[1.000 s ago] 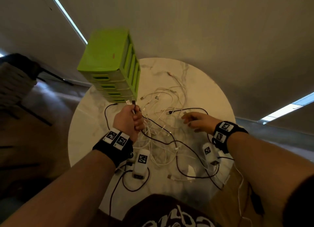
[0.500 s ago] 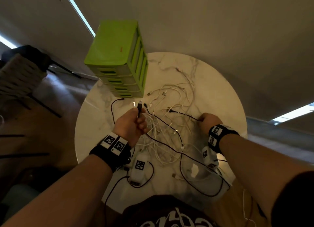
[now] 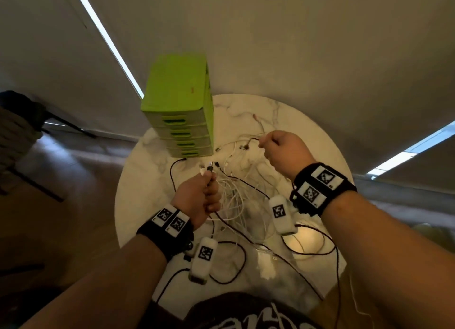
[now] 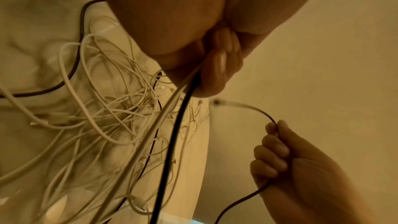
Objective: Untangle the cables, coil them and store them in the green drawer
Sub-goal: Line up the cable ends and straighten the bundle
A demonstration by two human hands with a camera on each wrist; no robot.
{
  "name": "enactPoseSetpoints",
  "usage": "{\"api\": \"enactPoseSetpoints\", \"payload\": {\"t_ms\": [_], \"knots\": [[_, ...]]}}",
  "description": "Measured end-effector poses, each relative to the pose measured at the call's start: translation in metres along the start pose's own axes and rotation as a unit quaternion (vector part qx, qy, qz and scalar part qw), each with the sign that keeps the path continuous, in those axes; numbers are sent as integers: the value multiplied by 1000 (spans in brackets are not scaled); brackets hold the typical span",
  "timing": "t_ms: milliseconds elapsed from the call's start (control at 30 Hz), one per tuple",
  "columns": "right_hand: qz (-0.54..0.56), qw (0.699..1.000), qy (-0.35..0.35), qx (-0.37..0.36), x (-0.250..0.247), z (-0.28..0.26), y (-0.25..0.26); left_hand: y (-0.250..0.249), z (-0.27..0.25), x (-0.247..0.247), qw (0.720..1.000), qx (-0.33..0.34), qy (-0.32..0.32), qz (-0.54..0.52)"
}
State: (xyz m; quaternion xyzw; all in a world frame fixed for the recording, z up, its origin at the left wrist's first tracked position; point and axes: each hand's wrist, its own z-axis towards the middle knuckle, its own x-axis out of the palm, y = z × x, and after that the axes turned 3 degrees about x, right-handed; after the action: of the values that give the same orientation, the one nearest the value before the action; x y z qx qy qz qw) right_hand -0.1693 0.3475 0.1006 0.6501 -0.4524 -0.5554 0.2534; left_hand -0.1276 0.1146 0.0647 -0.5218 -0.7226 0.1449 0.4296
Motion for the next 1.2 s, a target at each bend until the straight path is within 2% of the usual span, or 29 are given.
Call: {"api": "enactPoseSetpoints", "payload": {"t_ms": [133, 200, 300, 467, 600, 733, 833, 933, 1067, 1133, 1200], "knots": [[-41, 991, 111, 69, 30, -29, -7, -5, -8, -10, 999, 12, 10, 36], [-24, 989, 114, 92, 42, -44, -13, -8, -11, -17, 1000, 12, 10, 23], [11, 993, 100, 66, 57, -63, -9, -11, -11, -27, 1000, -2, -2, -17], [-8, 990, 141, -5, 82, -90, 10, -19, -13, -34, 998, 15, 17, -66], [-110, 982, 151, -40, 96, -104, 13, -21, -15, -37, 998, 51, 4, -23], [-157, 972, 171, -36, 102, -111, 17, -22, -16, -42, 998, 59, -3, 34], [-158, 980, 95, -73, 104, -112, 27, -19, -20, -41, 991, 78, 12, 105], [-72, 989, 16, -128, 102, -110, 54, -19, -30, -34, 967, 116, 34, 222], [-150, 970, 43, -185, 110, -100, 75, -15, -33, -33, 907, 169, 51, 383], [-164, 970, 30, -175, 113, -96, 75, -16, -33, -33, 903, 177, 70, 384], [-131, 980, 8, -149, 111, -94, 71, -17, -31, -35, 923, 165, 88, 337]]}}
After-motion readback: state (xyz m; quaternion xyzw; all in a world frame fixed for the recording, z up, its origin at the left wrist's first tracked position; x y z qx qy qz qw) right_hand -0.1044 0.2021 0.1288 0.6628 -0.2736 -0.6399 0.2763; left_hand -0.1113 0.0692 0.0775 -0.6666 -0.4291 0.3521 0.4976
